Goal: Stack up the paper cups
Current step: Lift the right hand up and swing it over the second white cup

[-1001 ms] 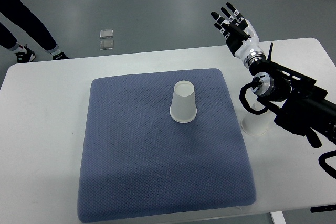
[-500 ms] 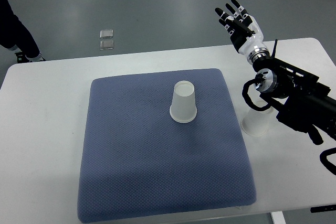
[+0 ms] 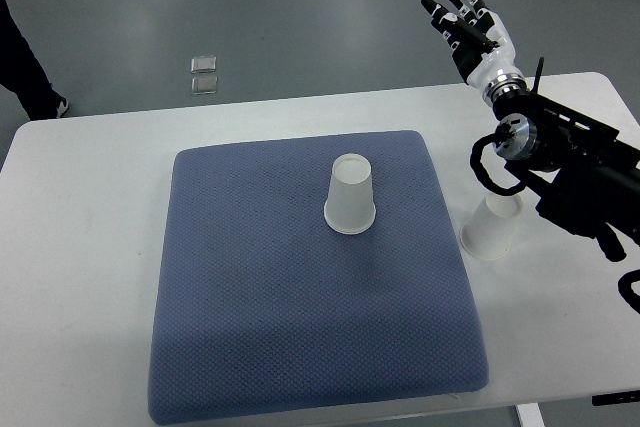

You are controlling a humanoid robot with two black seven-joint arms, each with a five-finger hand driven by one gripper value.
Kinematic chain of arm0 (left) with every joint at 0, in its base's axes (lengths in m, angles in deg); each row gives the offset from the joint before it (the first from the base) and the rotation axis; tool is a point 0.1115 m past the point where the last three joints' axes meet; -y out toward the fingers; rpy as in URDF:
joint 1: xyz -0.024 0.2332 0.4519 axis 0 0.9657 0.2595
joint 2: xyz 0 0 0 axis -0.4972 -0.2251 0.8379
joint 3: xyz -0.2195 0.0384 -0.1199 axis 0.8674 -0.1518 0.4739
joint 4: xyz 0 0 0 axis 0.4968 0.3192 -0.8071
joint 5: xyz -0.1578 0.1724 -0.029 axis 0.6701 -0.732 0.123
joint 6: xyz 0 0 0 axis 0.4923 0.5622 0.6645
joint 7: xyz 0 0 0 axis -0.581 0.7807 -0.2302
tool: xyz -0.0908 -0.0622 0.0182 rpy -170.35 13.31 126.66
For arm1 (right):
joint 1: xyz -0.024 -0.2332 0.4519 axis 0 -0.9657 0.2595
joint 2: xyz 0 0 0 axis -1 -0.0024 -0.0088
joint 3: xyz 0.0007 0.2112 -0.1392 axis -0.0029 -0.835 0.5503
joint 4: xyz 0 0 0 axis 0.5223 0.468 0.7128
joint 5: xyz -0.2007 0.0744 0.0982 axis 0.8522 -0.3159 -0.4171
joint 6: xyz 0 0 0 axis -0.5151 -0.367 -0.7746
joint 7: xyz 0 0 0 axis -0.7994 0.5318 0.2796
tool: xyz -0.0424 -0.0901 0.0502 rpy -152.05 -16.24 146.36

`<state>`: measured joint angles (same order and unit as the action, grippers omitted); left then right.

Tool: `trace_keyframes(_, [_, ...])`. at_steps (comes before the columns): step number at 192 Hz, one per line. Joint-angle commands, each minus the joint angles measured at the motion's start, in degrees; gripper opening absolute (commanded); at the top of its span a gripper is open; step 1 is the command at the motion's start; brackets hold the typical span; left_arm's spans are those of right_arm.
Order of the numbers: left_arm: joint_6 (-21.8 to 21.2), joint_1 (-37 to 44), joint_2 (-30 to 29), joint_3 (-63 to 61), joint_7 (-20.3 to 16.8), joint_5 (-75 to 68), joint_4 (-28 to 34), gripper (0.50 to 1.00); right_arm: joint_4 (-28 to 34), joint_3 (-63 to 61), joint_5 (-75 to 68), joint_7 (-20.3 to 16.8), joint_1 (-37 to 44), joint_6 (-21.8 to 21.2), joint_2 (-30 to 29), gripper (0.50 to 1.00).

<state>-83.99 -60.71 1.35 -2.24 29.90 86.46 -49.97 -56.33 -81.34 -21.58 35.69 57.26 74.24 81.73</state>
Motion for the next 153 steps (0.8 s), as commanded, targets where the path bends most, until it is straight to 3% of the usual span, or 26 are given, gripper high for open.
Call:
trace_keyframes(1, [0.0, 0.0, 0.0, 0.0, 0.0, 0.0, 0.0, 1.000, 0.2, 0.5, 2.7, -0.1, 1.5, 0.1, 1.5, 0.915])
trace_keyframes(45, [0.0, 0.0, 0.0, 0.0, 0.0, 0.0, 0.0, 1.000, 0.5, 1.8, 16.7, -0.4, 3.1, -2.5, 8.6, 0.913])
trace_keyframes(132, [0.0, 0.0, 0.0, 0.0, 0.0, 0.0, 0.0, 1.000, 3.0, 17.9, 43.1, -2.4, 14.4, -21.6, 19.5, 0.913])
trace_keyframes(142, [0.0, 0.0, 0.0, 0.0, 0.0, 0.0, 0.0, 1.000, 3.0, 17.9, 43.1, -2.4, 14.4, -21.6, 19.5, 0.913])
trace_keyframes(143, [0.0, 0.0, 0.0, 0.0, 0.0, 0.0, 0.0, 1.000, 4.2, 18.9, 47.1, -2.4, 15.4, -24.5, 20.7, 0.913])
trace_keyframes(153, [0.0, 0.0, 0.0, 0.0, 0.0, 0.0, 0.0, 1.000, 6.2, 19.5, 50.8, -2.2, 16.1, -26.8, 22.1, 0.913])
